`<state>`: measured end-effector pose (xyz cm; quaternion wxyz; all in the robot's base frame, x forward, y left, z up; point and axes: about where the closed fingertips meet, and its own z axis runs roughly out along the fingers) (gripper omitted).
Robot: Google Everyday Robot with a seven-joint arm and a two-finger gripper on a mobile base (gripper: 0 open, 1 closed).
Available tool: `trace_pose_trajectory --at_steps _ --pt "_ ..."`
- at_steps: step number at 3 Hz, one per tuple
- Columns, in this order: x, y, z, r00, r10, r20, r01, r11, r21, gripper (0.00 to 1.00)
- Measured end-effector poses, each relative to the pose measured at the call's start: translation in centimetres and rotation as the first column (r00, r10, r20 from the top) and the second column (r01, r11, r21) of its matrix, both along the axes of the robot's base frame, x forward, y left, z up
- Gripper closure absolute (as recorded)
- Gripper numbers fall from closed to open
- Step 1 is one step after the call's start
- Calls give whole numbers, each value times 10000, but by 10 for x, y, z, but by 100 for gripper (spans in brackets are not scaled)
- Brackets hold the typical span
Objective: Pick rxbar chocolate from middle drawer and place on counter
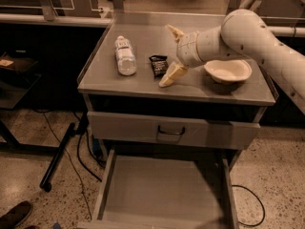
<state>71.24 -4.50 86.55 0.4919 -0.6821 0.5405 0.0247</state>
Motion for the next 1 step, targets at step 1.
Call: trace_pose_trajectory --at_steps 1 --pt "0 0 0 10000 0 0 0 10000 0 0"
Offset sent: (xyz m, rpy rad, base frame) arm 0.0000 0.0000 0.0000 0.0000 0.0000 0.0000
